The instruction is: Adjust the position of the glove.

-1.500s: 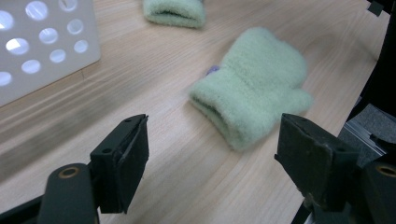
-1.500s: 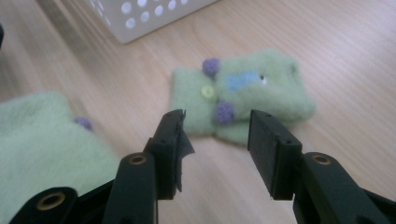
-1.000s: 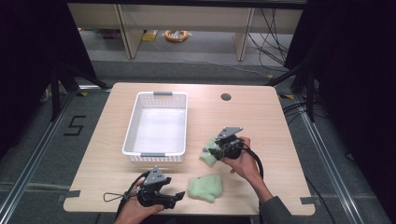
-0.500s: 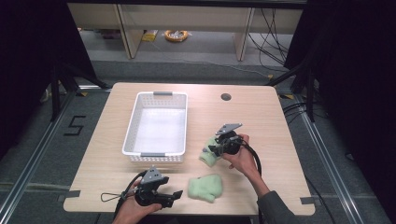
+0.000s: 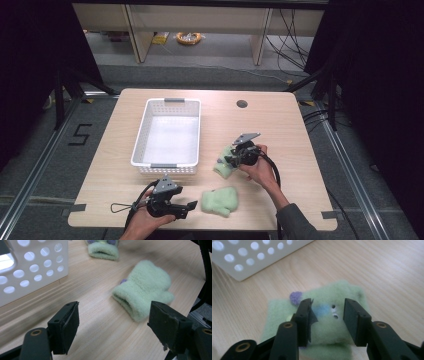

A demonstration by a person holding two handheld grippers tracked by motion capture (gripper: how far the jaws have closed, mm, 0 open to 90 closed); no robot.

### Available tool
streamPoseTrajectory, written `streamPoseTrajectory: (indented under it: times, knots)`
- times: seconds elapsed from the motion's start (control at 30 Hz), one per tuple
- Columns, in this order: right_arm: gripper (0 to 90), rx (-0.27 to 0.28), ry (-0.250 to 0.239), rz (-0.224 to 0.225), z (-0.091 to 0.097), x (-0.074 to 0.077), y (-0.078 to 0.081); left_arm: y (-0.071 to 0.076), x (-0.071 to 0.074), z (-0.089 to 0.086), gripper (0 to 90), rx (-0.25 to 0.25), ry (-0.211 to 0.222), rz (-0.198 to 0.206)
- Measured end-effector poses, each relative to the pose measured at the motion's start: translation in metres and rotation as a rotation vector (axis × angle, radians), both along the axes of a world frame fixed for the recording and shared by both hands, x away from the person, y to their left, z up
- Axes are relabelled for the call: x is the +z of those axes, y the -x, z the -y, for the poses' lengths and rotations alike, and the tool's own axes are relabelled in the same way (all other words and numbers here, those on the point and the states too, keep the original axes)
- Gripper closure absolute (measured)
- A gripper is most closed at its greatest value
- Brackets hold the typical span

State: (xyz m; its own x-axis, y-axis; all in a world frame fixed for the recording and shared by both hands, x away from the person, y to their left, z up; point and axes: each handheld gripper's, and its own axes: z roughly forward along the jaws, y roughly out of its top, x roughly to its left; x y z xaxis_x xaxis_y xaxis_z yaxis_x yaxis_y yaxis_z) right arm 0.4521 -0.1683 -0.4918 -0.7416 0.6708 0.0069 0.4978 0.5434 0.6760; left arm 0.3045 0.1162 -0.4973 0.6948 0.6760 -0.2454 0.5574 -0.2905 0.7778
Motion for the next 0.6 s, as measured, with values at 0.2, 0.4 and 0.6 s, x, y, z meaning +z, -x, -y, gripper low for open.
streamPoseTrajectory:
  times: [0.2,0.4,0.6]
  knots:
    - [75.5,0.024,0.019,0.017,-0.001,-0.006,0.002,0.000,-0.002,-0.001,24.1,0.002,-0.003,-0.004]
    - [85.0,0.020,0.006,0.016,-0.002,-0.006,0.005,0.000,-0.003,-0.004,24.1,0.001,-0.014,0.002]
    - [86.0,0.002,-0.036,0.073,0.002,0.010,0.011,0.002,-0.005,-0.003,24.2,0.005,-0.001,-0.007]
